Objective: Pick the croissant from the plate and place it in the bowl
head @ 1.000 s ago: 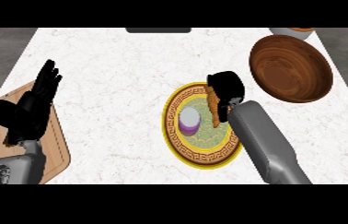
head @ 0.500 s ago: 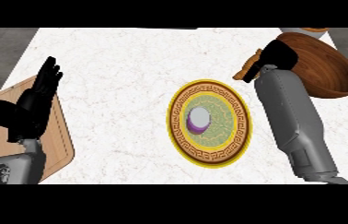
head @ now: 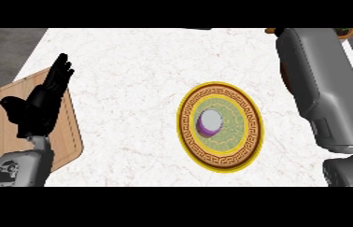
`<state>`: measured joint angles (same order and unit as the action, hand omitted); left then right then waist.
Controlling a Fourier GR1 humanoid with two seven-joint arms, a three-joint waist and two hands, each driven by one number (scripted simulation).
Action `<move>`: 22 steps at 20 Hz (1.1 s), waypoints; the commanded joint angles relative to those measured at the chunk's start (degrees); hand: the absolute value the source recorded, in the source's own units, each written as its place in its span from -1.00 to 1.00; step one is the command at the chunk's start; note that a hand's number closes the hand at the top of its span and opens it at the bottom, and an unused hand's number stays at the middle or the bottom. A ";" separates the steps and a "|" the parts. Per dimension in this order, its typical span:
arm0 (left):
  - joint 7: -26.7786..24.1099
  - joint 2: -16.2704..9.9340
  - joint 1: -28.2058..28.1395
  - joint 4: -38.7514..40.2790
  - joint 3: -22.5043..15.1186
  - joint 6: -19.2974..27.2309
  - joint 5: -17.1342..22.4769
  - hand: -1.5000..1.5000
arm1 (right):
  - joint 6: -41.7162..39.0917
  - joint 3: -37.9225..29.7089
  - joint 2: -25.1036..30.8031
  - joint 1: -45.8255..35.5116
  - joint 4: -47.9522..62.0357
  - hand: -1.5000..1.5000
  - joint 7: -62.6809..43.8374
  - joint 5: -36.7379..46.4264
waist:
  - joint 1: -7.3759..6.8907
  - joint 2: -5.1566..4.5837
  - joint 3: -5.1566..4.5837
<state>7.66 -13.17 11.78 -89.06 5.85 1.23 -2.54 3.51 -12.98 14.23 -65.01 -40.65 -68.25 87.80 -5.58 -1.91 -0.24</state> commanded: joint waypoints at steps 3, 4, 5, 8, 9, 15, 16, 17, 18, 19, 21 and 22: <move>-0.37 0.20 -0.39 0.38 0.02 -0.14 0.10 0.00 | 5.36 -1.50 1.25 -5.21 2.85 1.00 -16.87 9.18 | 0.45 0.22 0.09; 1.48 -0.79 2.40 1.13 1.05 -0.25 0.65 0.00 | 5.60 -2.18 0.21 -6.13 3.01 1.00 -16.89 10.25 | 0.95 0.17 0.12; 0.13 -0.50 -0.45 0.04 0.34 -0.88 0.54 0.00 | 6.12 -3.96 0.63 -6.79 2.70 1.00 -16.90 10.65 | 0.10 0.30 0.11; 0.92 0.23 0.72 0.15 0.04 -0.06 0.26 0.00 | 7.76 -6.19 0.25 -6.62 4.21 1.00 -16.93 12.54 | 0.90 0.29 0.19; 0.99 -0.47 0.22 0.65 0.54 0.28 -0.40 0.00 | 7.55 -6.75 0.68 -6.86 3.16 1.00 -16.94 12.84 | 1.79 0.70 0.20; -0.12 -0.12 -1.35 0.85 0.86 0.24 -0.21 0.00 | 16.72 -12.58 2.46 -1.58 3.61 1.00 -11.51 12.02 | 2.60 0.58 0.31; 1.36 -0.67 -0.19 0.81 1.64 0.66 -0.06 0.00 | 17.02 -12.26 2.02 -0.49 2.36 1.00 -12.30 13.41 | 3.41 0.96 0.30; -1.42 -0.15 -1.50 0.47 1.59 -0.24 0.83 0.00 | 19.13 -13.78 1.98 -0.24 3.72 1.00 -11.52 12.81 | 2.46 0.61 0.28; -1.65 -0.97 -1.64 1.73 2.35 -0.30 0.57 0.00 | 21.03 -14.01 1.03 2.22 3.51 1.00 -10.27 12.90 | 3.18 0.79 0.28; 0.24 -1.62 -0.95 0.38 2.68 -0.16 0.66 0.00 | 22.51 -14.69 0.65 3.37 3.65 1.00 -10.28 13.22 | 2.96 0.81 0.33; -0.33 -1.07 -0.60 1.83 2.89 -0.85 1.74 0.00 | 22.56 -16.77 3.67 3.73 3.86 1.00 -6.27 12.41 | 3.64 0.88 0.30; -0.40 -0.46 -0.19 2.34 2.26 0.71 0.09 0.00 | 24.04 -17.82 4.54 4.68 4.20 1.00 -4.90 12.03 | 3.80 0.79 0.32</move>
<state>7.44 -13.81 11.01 -87.98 7.85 1.27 -1.96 18.59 -27.96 17.07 -62.41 -37.37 -66.09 100.45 -2.44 -1.13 0.06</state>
